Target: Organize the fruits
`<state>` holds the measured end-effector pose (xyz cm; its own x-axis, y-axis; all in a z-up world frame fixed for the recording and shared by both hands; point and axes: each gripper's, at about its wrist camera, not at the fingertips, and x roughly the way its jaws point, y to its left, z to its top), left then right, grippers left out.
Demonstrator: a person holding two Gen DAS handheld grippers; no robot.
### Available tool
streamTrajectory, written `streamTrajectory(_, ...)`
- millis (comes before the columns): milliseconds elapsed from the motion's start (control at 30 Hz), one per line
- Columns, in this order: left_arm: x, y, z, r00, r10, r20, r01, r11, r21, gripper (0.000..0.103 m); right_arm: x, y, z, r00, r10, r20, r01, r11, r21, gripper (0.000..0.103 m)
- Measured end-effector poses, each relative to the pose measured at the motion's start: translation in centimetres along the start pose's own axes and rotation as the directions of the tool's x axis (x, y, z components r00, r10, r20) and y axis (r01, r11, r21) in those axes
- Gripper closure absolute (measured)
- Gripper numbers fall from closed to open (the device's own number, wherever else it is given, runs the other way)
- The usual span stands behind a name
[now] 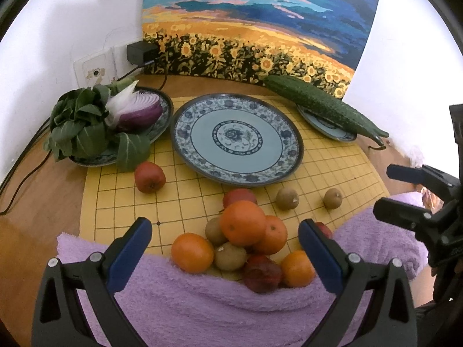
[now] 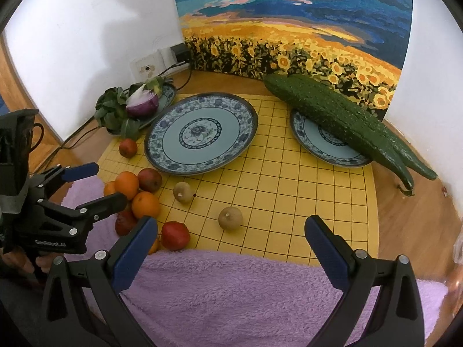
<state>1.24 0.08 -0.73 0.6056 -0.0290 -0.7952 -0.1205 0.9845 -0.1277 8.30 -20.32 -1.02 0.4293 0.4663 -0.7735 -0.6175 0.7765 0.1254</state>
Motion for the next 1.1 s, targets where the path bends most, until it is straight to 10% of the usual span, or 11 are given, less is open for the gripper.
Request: streamTrajectory(1100, 0.61, -0.12, 0.28, 1.000, -0.008, -0.018, 0.008, 1.000, -0.011, 0.000, 0.33, -0.16, 0.49, 0.996, 0.074, -0.042, -0.071, 0.995, 0.066, 0.000)
